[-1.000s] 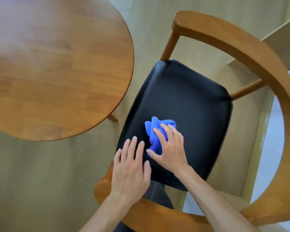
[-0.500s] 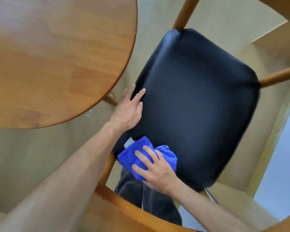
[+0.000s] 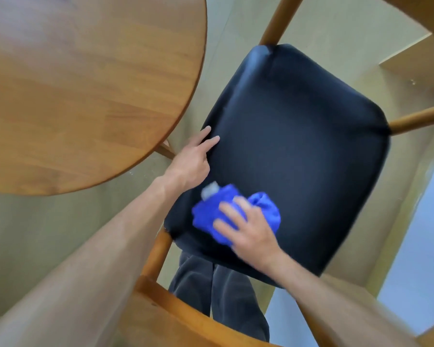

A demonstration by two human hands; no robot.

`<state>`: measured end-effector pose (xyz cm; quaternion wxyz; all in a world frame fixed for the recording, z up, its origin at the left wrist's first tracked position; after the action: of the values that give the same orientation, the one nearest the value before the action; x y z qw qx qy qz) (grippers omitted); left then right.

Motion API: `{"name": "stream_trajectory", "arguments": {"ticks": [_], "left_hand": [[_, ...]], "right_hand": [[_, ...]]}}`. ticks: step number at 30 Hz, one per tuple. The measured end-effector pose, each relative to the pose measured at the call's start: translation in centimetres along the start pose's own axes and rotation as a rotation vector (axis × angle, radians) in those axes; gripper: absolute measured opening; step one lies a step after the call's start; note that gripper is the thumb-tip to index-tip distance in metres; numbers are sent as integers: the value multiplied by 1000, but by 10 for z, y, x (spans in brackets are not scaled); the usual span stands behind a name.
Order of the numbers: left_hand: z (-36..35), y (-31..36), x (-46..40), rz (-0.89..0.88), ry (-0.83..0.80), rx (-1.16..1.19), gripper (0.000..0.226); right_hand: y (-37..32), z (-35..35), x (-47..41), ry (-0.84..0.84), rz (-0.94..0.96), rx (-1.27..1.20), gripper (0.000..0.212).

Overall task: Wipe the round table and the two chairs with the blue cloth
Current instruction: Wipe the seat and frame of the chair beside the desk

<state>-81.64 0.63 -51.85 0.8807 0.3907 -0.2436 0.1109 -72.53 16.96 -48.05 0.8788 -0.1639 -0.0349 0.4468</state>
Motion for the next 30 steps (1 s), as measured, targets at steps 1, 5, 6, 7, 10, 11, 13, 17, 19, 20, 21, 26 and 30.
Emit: {"name": "stream_trajectory", "arguments": {"ticks": [1, 5, 6, 7, 10, 11, 13, 17, 19, 20, 21, 26, 30], "left_hand": [[-3, 1, 2, -2, -19, -14, 58], [-19, 1, 9, 8, -90, -157, 63], [-23, -1, 10, 15, -95, -205, 68], [-27, -1, 11, 17, -94, -263, 73], [-41, 3, 16, -15, -86, -473, 90], [-47, 5, 20, -15, -86, -519, 96], [-58, 8, 30, -2, -91, -567, 108], [-67, 9, 39, 23, -105, -631, 120], [-66, 10, 39, 17, -117, -637, 122], [-66, 11, 39, 16, -118, -641, 122], [-66, 11, 39, 17, -117, -648, 124], [-71, 8, 37, 34, -115, -674, 124], [-73, 15, 31, 38, -104, -680, 120]], "right_hand": [[-10, 0, 23, -76, 151, -11, 24], [56, 24, 24, -159, 325, 66, 27], [88, 33, 6, -103, 189, 100, 28], [123, 42, -14, -40, -23, 113, 33], [186, 51, -34, 20, -621, 8, 54], [180, 47, -29, 21, -669, 17, 57], [153, 34, -11, -3, -664, 47, 61], [133, 27, 8, -18, -657, 102, 61], [136, 31, 9, 27, -639, 119, 58], [132, 34, 14, 64, -621, 112, 55], [121, 35, 23, 90, -595, 90, 53], [85, 29, 56, -34, -211, 32, 43], [198, 67, 10, 70, -456, 109, 42]]}}
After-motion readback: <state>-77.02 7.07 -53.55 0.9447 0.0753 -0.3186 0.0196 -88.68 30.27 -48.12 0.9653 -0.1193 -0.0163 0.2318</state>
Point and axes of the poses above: each hand's wrist, its own x-axis away from the middle knuckle, its own z-axis out of the back of the hand, y = z × x, the point moved 7 cm from there along -x, towards the middle knuckle, and after that the axes turned 4 degrees about -z, right-handed, at the moved point
